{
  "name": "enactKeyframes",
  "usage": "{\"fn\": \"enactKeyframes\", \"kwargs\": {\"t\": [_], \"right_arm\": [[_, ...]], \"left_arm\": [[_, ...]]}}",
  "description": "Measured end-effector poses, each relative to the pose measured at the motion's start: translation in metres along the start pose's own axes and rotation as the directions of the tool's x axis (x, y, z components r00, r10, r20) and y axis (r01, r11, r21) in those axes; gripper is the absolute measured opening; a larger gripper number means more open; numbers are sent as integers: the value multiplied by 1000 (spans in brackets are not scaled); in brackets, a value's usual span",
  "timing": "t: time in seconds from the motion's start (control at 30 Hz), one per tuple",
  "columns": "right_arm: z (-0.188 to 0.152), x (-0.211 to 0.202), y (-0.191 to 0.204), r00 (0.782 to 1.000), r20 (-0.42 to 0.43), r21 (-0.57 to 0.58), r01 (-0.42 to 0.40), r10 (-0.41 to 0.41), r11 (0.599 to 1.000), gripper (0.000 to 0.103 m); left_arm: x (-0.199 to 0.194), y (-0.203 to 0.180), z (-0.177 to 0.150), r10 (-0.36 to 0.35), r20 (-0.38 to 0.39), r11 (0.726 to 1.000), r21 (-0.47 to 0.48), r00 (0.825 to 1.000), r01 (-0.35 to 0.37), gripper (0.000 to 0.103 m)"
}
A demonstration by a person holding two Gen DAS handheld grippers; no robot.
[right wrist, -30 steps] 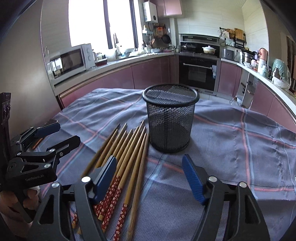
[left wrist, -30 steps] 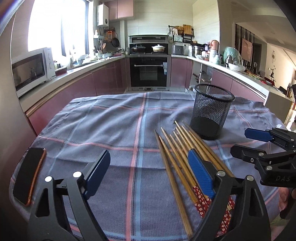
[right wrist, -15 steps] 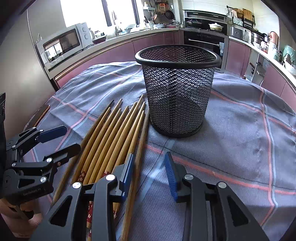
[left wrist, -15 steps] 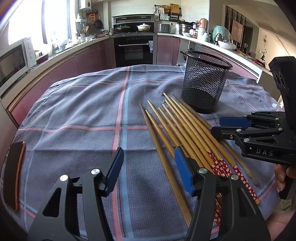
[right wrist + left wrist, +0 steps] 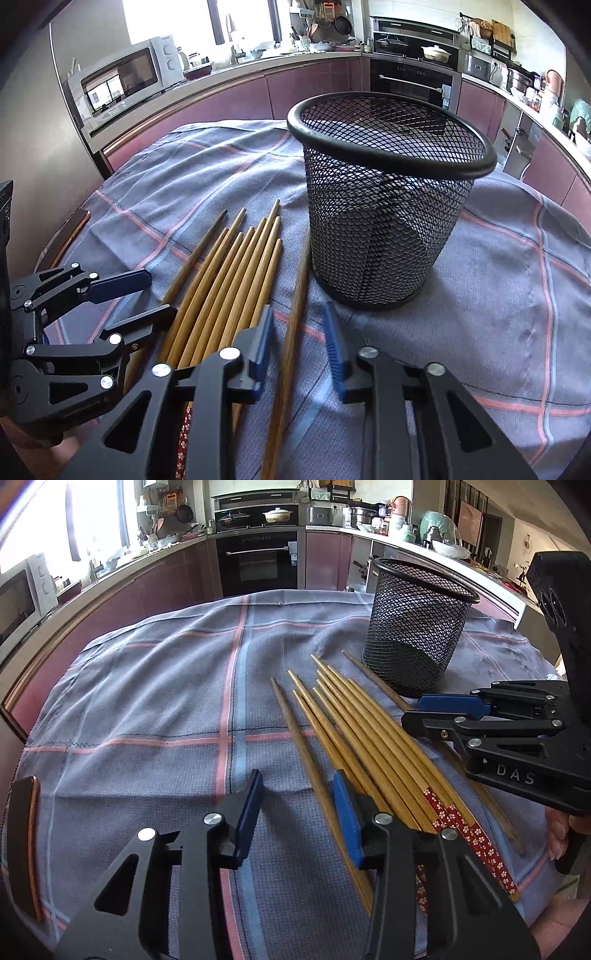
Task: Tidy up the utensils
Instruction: 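Grasp one bamboo chopstick with the left tool while the right tool grasps another, then lift both chopsticks upright and lower them into the black mesh cup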
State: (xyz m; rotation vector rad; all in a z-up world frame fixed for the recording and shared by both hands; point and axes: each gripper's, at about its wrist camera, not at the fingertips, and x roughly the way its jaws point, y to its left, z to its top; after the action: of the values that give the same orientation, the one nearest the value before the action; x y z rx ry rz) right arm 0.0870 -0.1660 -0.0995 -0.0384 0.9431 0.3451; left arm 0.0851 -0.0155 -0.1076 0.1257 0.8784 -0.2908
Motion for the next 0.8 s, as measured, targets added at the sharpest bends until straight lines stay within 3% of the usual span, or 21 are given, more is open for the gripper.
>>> {"fn": "enactKeyframes", "kwargs": {"t": [0.07, 0.23, 0.53, 0.67, 0.8], "right_arm": [[0, 0, -2, 1000, -3, 13, -19, 20, 1000, 7], [-4, -6, -6, 998, 9, 52, -60, 59, 997, 6], [-2, -46, -8, 987, 103, 38, -129, 124, 991, 5], [5, -70, -12, 973, 177, 37, -158, 149, 987, 5], [14, -97, -17, 951, 269, 31, -166, 152, 986, 5]], "left_arm": [[1, 0, 2, -5, -5, 1000, -11, 1000, 5, 32], [-1, -1, 2, -35, -11, 999, -36, 999, 34, 11], [-20, 14, 2, -48, 14, 995, -87, 999, 49, 9], [-39, 22, 9, -86, 59, 991, -95, 995, 91, 8], [-67, 27, 21, -151, 131, 983, -83, 980, 163, 8]]}}
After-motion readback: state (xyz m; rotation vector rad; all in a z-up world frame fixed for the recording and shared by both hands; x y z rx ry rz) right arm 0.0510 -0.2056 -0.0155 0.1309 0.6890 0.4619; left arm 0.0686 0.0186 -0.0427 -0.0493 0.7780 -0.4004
